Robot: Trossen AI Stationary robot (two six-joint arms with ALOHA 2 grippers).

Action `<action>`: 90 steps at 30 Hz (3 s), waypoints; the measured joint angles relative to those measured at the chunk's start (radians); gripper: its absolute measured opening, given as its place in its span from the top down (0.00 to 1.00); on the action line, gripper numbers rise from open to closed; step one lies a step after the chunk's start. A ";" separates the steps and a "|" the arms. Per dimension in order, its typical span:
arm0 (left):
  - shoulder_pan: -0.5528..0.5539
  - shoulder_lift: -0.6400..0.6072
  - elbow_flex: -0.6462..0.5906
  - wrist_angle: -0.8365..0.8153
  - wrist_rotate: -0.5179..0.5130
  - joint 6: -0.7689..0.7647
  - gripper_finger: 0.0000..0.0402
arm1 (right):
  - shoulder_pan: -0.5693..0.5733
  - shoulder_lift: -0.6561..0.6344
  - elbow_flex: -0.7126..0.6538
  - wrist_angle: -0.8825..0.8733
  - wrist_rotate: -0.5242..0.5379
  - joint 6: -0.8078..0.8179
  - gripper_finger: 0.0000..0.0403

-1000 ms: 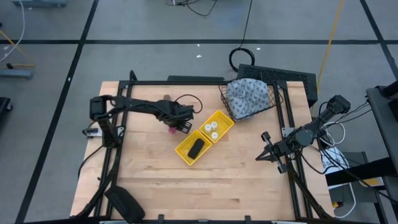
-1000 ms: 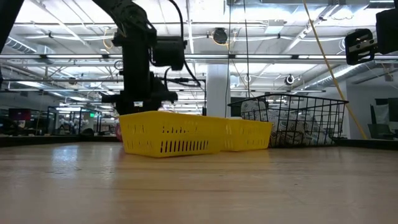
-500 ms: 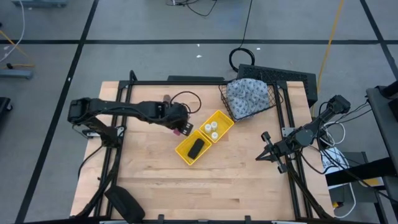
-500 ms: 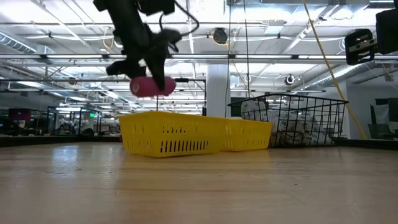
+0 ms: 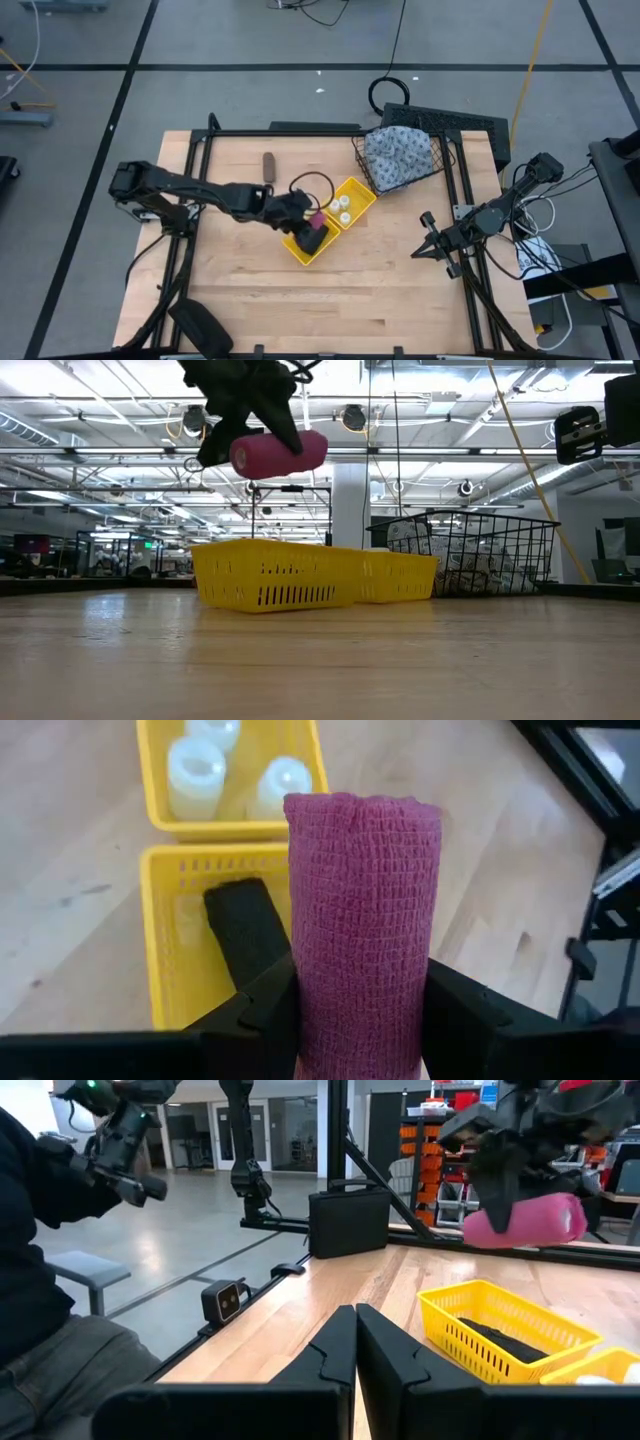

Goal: Pick & place medical supplies in basket/bin
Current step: Put the pink bandage into the bottom yellow basket

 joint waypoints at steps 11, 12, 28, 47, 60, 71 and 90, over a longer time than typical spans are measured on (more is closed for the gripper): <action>-0.019 0.159 0.000 -0.048 -0.018 -0.159 0.59 | 0.000 0.000 0.000 0.000 0.000 0.000 1.00; -0.016 0.173 0.000 -0.051 -0.021 -0.180 0.59 | 0.000 0.000 0.000 0.000 0.000 0.000 1.00; 0.009 0.265 0.000 -0.065 -0.034 -0.276 0.59 | 0.000 0.000 0.000 0.000 0.000 0.000 1.00; 0.009 0.300 0.003 -0.070 -0.072 -0.282 0.59 | 0.000 0.000 0.000 0.000 0.000 0.000 1.00; 0.009 0.304 0.001 -0.021 -0.033 -0.283 0.53 | 0.000 0.000 0.000 0.000 0.000 0.000 1.00; 0.031 0.301 0.001 -0.018 0.020 -0.274 0.33 | 0.000 0.000 0.000 0.000 0.000 0.000 1.00; 0.071 0.303 0.067 -0.061 0.069 -0.176 0.38 | 0.000 0.000 0.000 0.000 0.000 0.000 1.00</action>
